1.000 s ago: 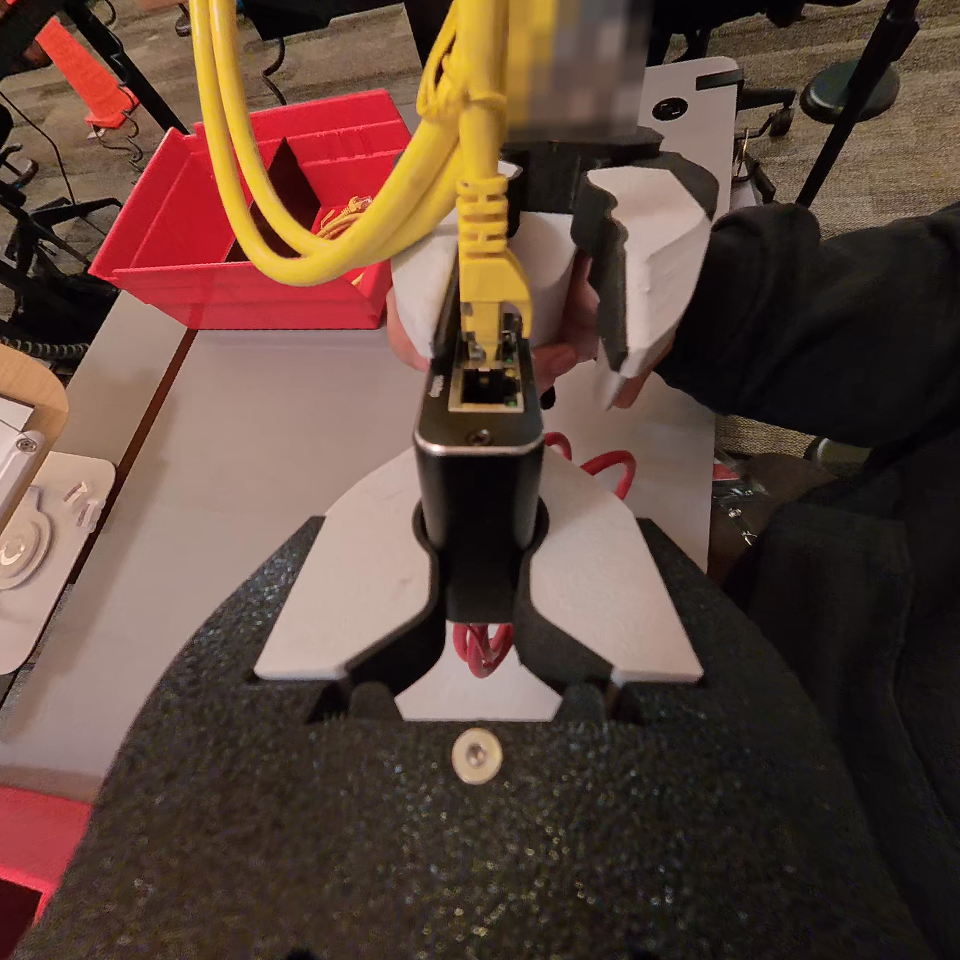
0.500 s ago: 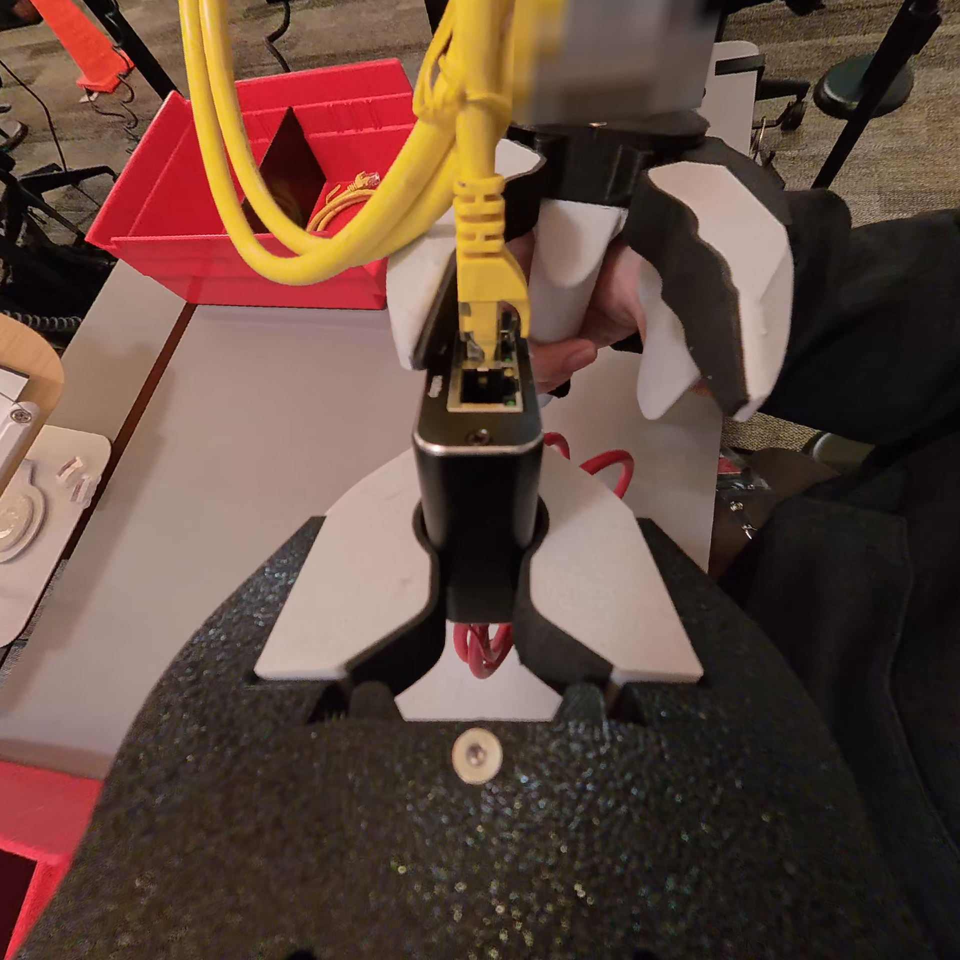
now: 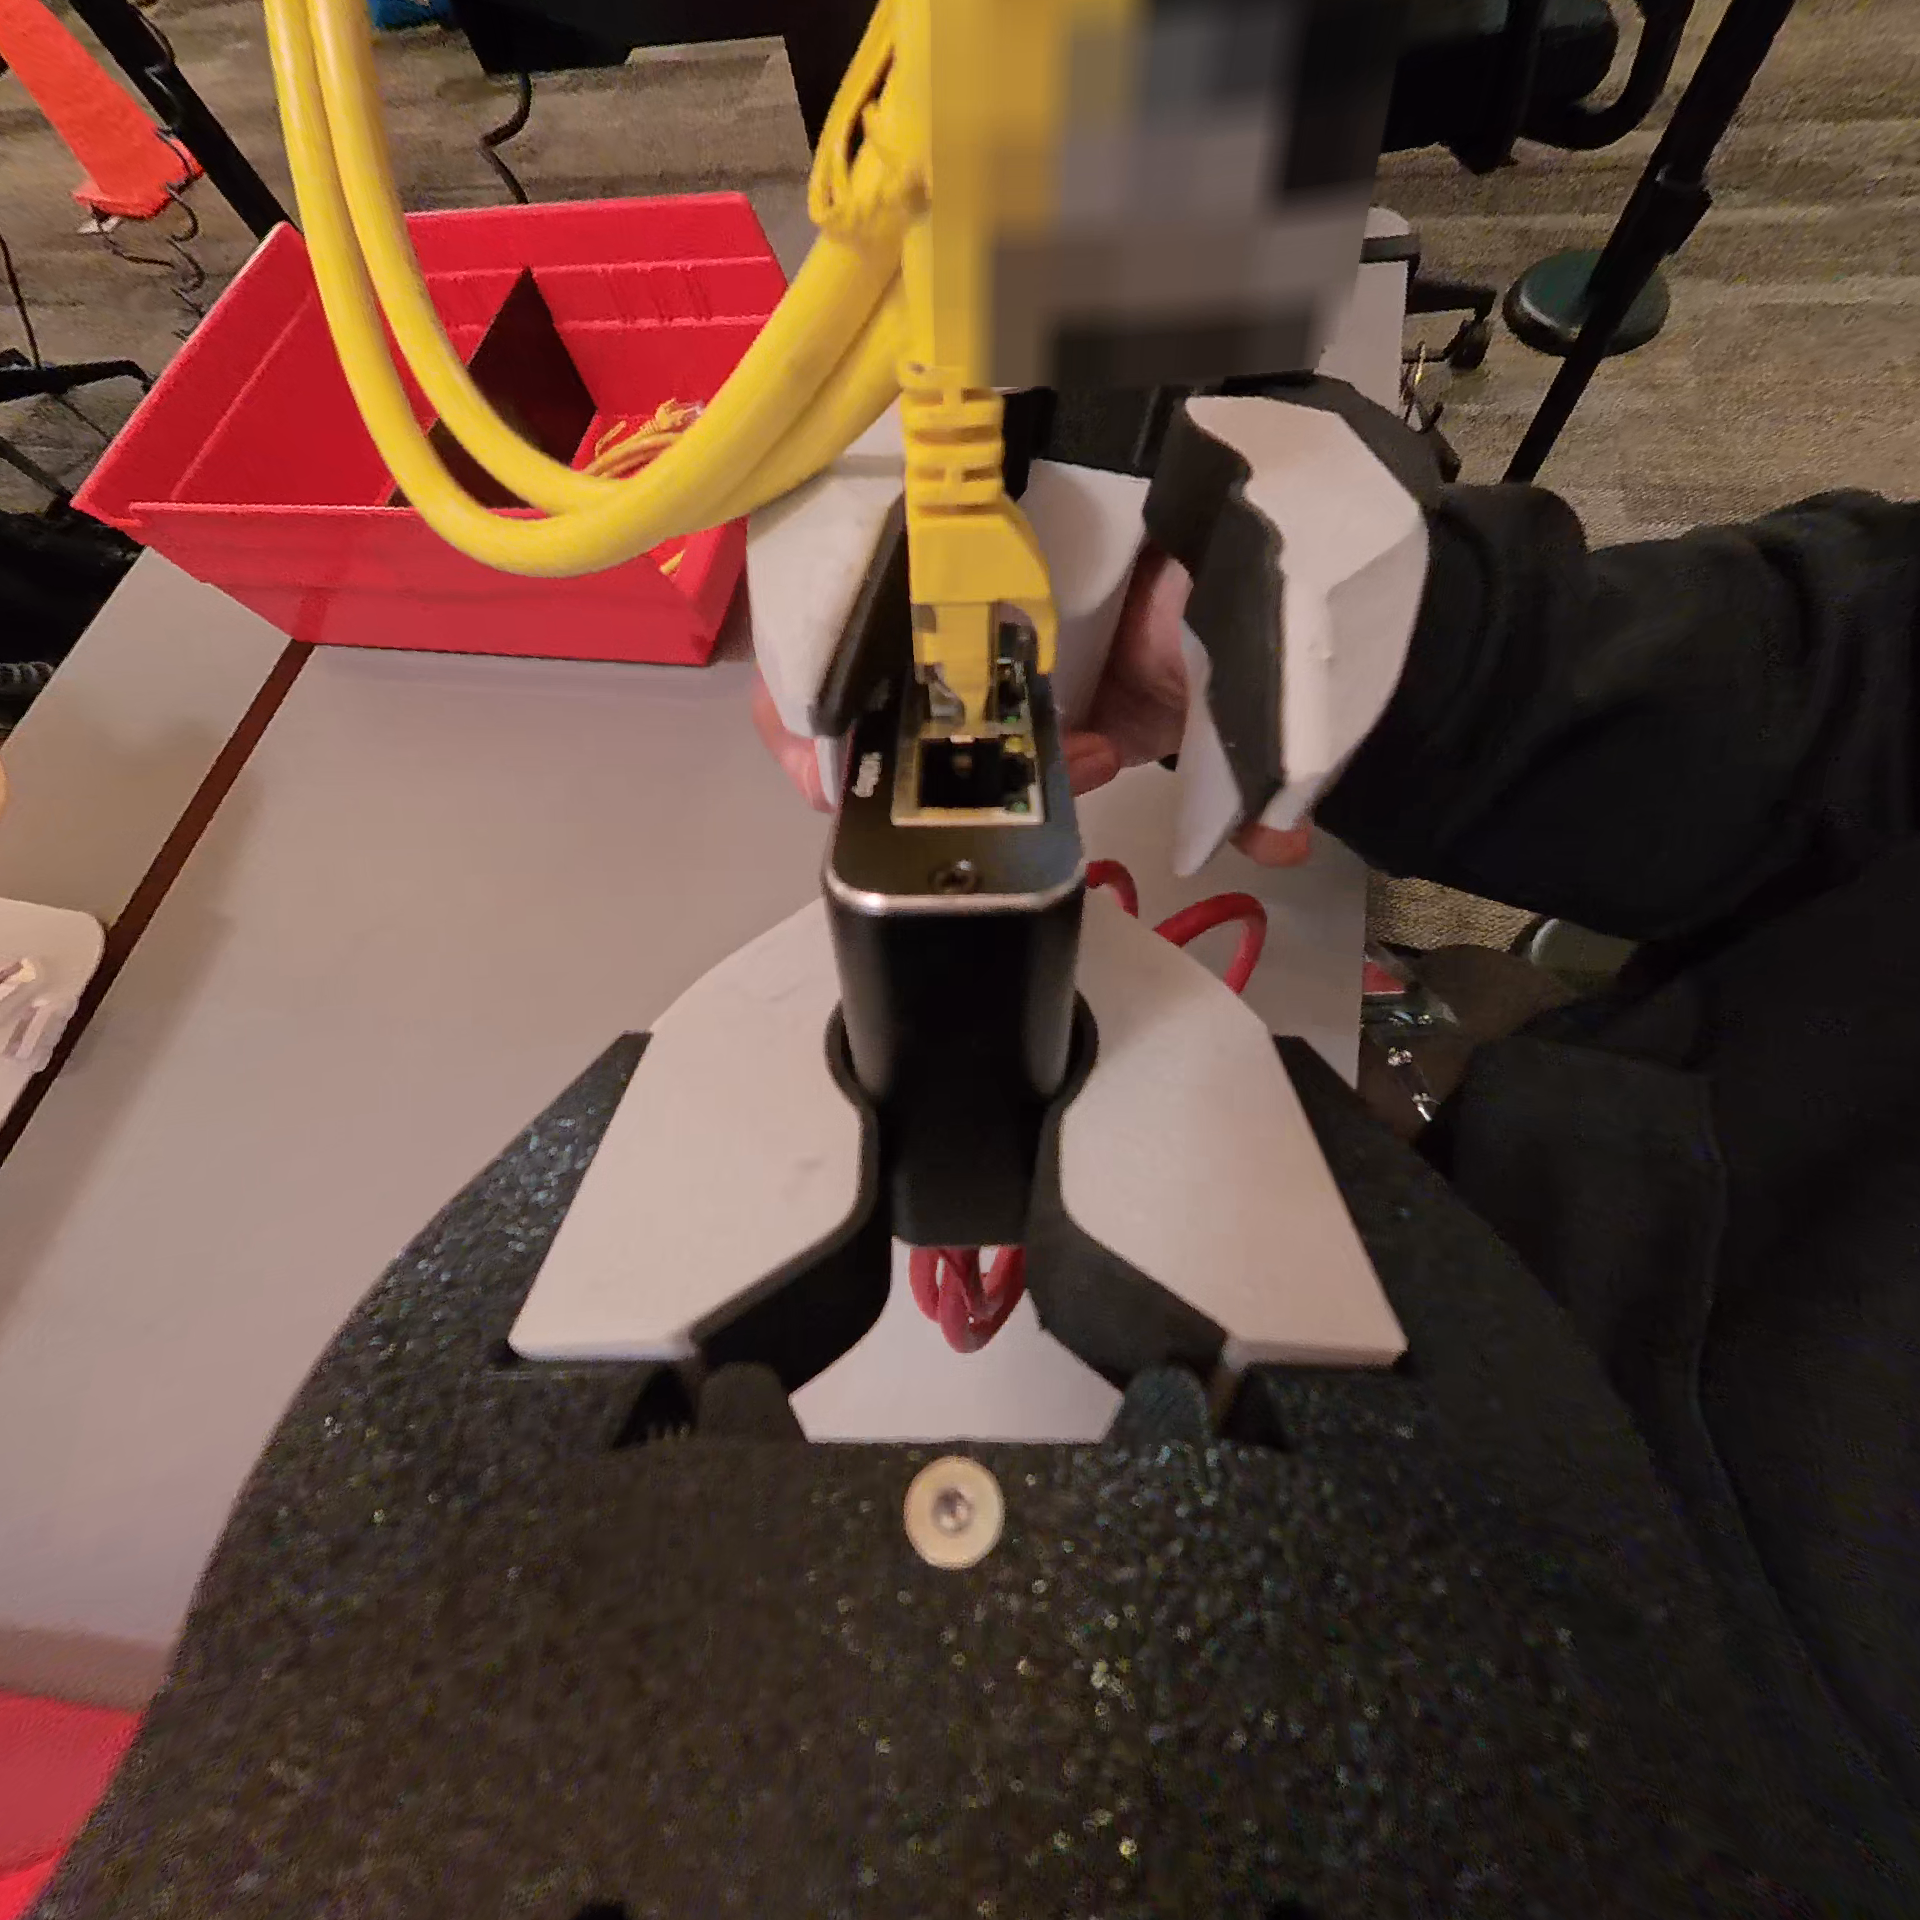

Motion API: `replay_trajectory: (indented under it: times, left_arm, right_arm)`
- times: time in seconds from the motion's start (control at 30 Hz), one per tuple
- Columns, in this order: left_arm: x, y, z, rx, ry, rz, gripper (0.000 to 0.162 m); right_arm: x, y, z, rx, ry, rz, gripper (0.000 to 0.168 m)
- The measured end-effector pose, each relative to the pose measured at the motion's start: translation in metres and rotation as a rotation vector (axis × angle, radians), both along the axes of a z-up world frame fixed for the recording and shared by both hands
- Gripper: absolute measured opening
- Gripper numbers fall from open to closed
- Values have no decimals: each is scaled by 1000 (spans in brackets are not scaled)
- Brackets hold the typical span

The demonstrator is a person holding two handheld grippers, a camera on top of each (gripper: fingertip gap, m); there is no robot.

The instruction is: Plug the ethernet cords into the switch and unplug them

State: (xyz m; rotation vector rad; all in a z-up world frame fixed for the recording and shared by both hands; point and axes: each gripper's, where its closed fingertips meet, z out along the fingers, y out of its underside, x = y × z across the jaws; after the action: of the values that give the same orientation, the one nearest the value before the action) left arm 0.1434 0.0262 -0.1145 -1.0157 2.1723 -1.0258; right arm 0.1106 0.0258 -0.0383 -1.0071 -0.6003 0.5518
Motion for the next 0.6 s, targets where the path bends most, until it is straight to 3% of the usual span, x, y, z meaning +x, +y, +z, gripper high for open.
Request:
replay_trajectory:
  times: [0.27, 0.6]
  left_arm:
    - [0, -5, -2, -13, 5, -23, 27]
    - [-2, -8, -4, -29, 21, -34, 28]
  right_arm:
    - [5, 2, 0, 2, -7, -36, 20]
    - [4, 0, -1, -27, -2, -4, 17]
